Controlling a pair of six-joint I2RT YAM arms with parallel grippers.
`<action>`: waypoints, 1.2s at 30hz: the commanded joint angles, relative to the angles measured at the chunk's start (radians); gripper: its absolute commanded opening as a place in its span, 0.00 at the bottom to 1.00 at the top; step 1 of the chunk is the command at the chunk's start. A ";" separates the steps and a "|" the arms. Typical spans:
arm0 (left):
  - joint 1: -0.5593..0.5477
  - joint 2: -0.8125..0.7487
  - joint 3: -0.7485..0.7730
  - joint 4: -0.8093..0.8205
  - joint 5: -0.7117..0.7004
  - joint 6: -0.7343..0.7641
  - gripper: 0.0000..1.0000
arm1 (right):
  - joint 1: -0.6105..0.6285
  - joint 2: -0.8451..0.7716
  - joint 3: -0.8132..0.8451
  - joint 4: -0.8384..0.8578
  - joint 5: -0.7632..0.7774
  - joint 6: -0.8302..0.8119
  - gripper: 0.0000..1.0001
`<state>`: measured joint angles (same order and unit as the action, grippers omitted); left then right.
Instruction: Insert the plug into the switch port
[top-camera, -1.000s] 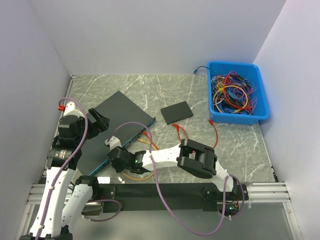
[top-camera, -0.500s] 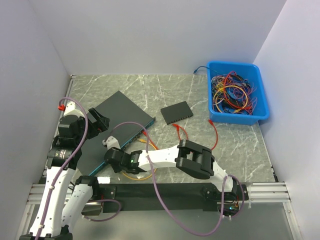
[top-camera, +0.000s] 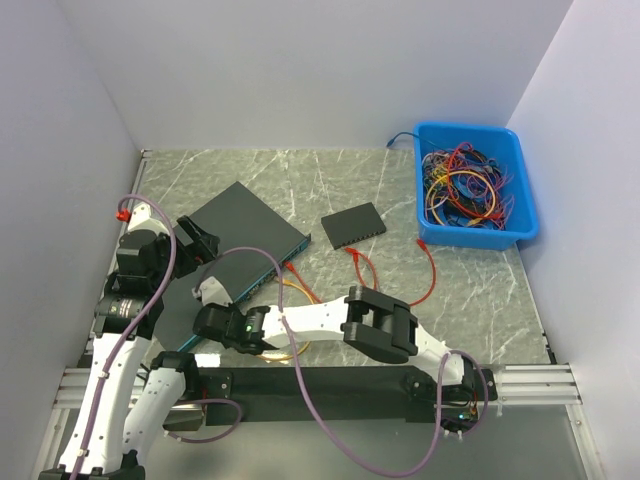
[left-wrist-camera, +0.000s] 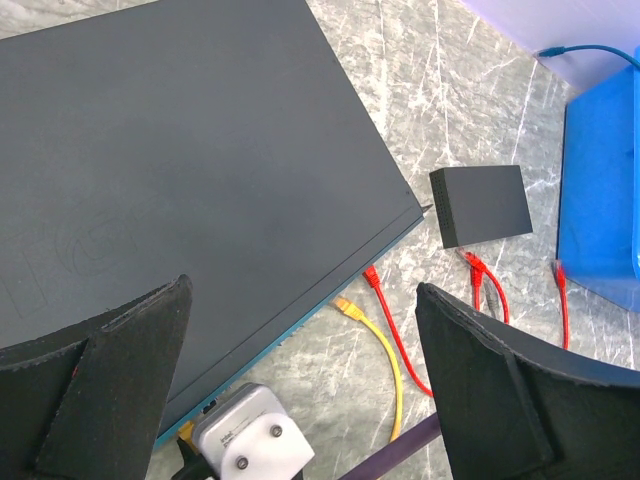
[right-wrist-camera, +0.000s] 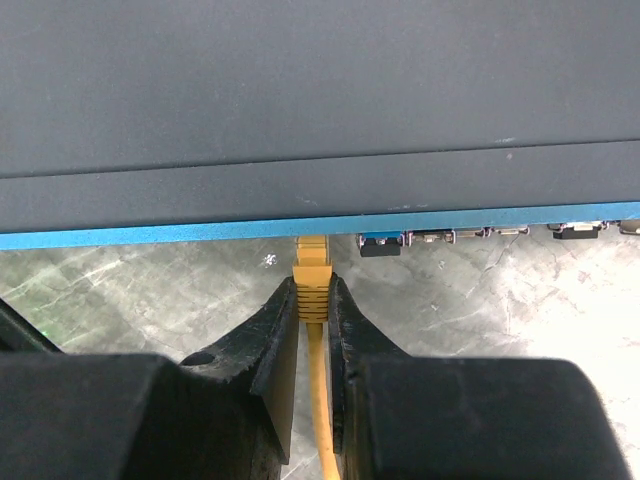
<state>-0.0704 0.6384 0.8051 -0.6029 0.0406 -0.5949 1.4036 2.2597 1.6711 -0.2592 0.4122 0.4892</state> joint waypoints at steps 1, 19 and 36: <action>0.006 -0.006 -0.004 0.032 0.015 0.010 0.99 | -0.038 0.031 0.052 0.026 0.140 -0.026 0.00; 0.006 -0.002 -0.006 0.035 0.022 0.014 0.99 | -0.081 0.052 0.151 0.044 0.076 -0.046 0.00; -0.003 -0.019 -0.007 0.029 0.007 0.004 0.99 | -0.172 0.116 0.262 0.086 0.011 0.066 0.00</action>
<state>-0.0704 0.6315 0.8043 -0.5869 0.0471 -0.5953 1.3376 2.3512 1.8622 -0.3496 0.2813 0.4950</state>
